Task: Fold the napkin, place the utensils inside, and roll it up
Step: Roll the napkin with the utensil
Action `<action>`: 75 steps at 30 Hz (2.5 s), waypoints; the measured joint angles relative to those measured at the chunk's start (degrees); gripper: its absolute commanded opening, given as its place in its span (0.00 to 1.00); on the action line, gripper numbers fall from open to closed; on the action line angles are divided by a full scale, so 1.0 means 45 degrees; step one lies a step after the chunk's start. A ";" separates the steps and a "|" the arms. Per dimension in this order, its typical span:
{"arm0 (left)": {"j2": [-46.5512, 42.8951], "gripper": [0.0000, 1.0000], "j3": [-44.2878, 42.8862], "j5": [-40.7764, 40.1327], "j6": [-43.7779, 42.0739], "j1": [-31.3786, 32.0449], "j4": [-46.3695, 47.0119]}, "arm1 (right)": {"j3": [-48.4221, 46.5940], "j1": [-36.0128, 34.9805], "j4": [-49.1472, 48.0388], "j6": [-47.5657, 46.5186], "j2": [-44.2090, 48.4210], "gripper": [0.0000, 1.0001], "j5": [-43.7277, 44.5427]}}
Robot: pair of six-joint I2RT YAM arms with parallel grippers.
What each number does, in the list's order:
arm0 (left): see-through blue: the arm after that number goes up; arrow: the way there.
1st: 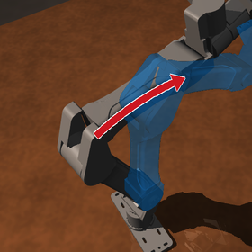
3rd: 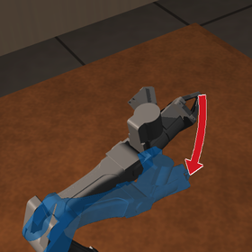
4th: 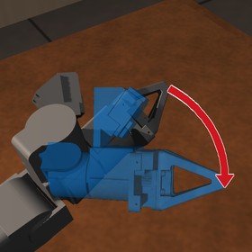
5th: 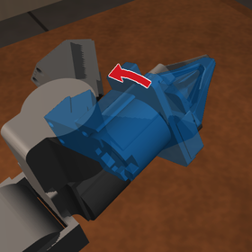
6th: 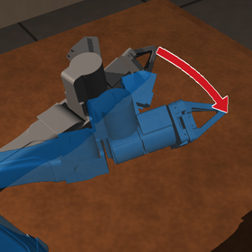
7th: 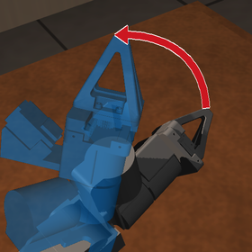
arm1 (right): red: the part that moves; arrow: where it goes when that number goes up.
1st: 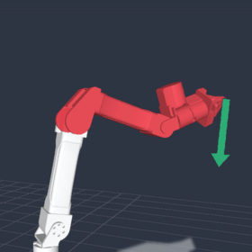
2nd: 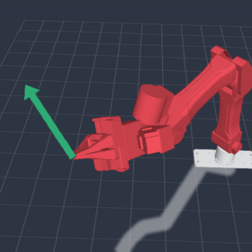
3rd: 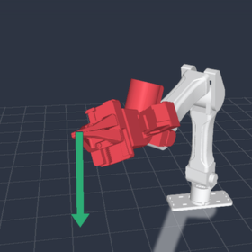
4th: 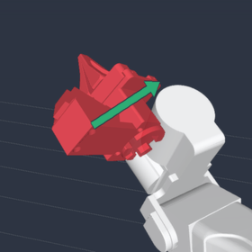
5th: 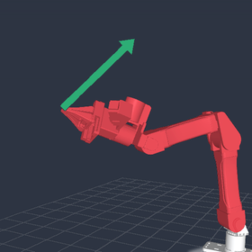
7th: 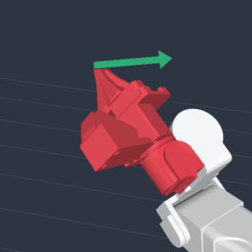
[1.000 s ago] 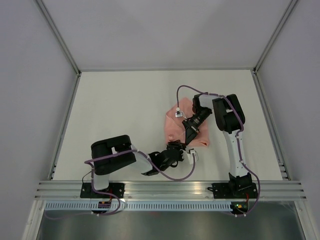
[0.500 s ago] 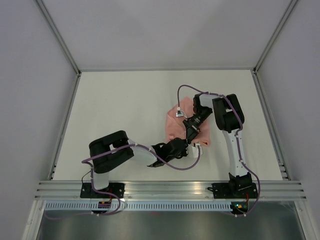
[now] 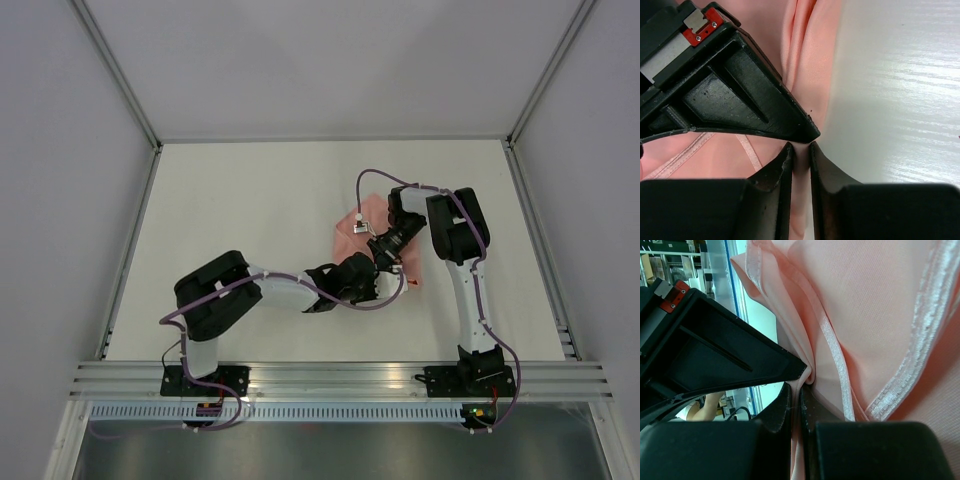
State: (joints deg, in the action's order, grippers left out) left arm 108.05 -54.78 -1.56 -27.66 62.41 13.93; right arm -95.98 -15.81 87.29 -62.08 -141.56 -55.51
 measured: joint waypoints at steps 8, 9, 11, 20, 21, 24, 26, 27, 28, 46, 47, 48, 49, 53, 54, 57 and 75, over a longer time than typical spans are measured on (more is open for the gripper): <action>0.0141 0.02 -0.0690 0.1180 0.0316 -0.0418 -0.1137 | 0.0010 0.0019 0.0092 -0.0092 0.0005 0.20 0.0063; 0.0165 0.02 -0.0782 0.1418 0.0364 -0.0505 -0.1282 | 0.0015 0.0029 0.0112 -0.0121 0.0024 0.23 0.0063; 0.0243 0.02 -0.1030 0.1982 0.0486 -0.0690 -0.1622 | 0.0194 0.0053 0.0049 -0.0141 0.0214 0.31 0.0049; 0.0787 0.02 -0.2157 0.4109 0.0879 -0.1214 -0.2851 | 0.1841 0.0602 -0.2584 0.0427 0.2948 0.45 0.0534; 0.0850 0.02 -0.2302 0.4328 0.0937 -0.1253 -0.3016 | 0.1943 0.0767 -0.2934 0.0568 0.3288 0.46 0.0495; 0.1044 0.02 -0.2686 0.5047 0.1132 -0.1389 -0.3478 | 0.2108 0.1413 -0.3803 0.0937 0.4182 0.46 0.0306; 0.1161 0.02 -0.2909 0.5605 0.1277 -0.1530 -0.3779 | 0.2147 0.1909 -0.4138 0.1073 0.4580 0.46 0.0117; 0.1219 0.02 -0.3002 0.5897 0.1365 -0.1627 -0.3920 | 0.2191 0.2220 -0.4294 0.1107 0.4765 0.46 -0.0044; 0.1277 0.02 -0.3104 0.6232 0.1462 -0.1734 -0.4085 | 0.2244 0.2540 -0.4391 0.1098 0.4940 0.46 -0.0141; 0.3619 0.02 -0.6057 1.1511 0.3332 -0.3283 -0.8500 | 1.0486 0.3444 -1.0040 0.1005 1.4348 0.58 0.1588; 0.3779 0.02 -0.6222 1.1754 0.3429 -0.3337 -0.8762 | 1.1094 0.2929 -1.0686 0.1112 1.5062 0.59 0.1996; 0.3915 0.02 -0.6339 1.1978 0.3526 -0.3381 -0.8990 | 1.1706 0.2351 -1.1317 0.1205 1.5713 0.59 0.2351; 0.4012 0.02 -0.6421 1.2172 0.3623 -0.3429 -0.9180 | 1.2138 0.1846 -1.1686 0.1258 1.6164 0.60 0.2599; 0.4294 0.02 -0.6596 1.2667 0.3949 -0.3560 -0.9884 | 1.3566 -0.0199 -1.3129 0.1520 1.7306 0.60 0.3818; 0.4367 0.02 -0.6659 1.2755 0.4017 -0.3604 -1.0059 | 1.3726 -0.0534 -1.3347 0.1545 1.7345 0.61 0.4085; 0.4575 0.02 -0.6878 1.2934 0.4240 -0.3706 -1.0491 | 1.3974 -0.1535 -1.3784 0.1637 1.7345 0.60 0.4745; 0.5037 0.02 -0.7427 1.3143 0.4673 -0.3789 -1.1327 | 1.4333 -0.5110 -1.5183 0.2239 1.5591 0.54 0.6761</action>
State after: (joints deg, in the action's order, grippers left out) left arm 130.72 -88.20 57.58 -6.63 45.36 -37.04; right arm -31.48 -38.81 18.96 -52.01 -71.40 -25.08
